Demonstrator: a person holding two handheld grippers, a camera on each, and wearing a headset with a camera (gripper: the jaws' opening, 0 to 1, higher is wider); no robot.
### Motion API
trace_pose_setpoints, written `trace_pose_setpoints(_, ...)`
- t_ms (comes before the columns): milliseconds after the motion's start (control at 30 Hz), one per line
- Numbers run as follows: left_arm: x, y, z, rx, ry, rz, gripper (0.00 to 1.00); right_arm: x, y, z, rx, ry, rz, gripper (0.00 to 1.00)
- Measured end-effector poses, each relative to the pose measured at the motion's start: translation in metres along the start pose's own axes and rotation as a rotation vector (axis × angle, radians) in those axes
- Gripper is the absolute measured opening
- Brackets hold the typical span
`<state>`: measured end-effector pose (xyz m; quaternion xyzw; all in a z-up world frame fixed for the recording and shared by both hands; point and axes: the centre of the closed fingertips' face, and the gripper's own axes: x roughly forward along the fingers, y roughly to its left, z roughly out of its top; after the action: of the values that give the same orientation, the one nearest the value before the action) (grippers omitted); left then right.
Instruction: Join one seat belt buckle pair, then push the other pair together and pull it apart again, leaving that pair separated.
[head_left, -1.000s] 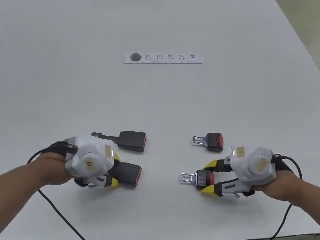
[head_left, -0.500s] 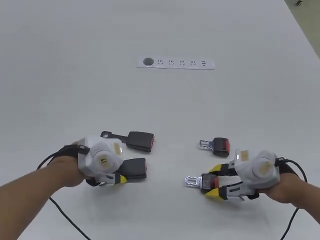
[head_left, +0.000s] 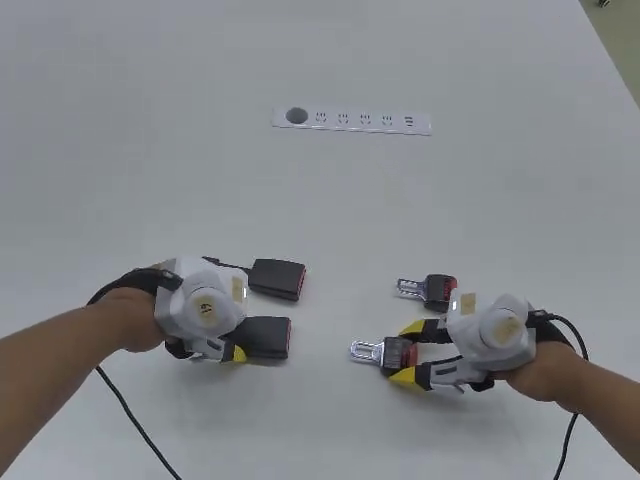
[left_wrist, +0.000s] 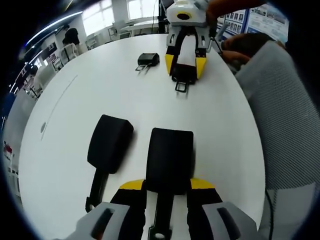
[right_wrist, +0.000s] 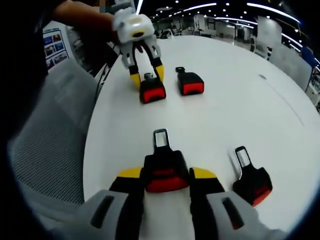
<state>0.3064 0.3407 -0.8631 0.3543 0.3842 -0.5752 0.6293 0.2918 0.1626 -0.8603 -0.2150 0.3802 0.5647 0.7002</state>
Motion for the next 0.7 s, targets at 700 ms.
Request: trace_pose_setpoints(700, 0.000, -0.002, 0.001, 0.012, -0.004, -0.008, 0.32, 0.040, 0.004, 0.052, -0.067, -0.016, 0.064, 0.35)
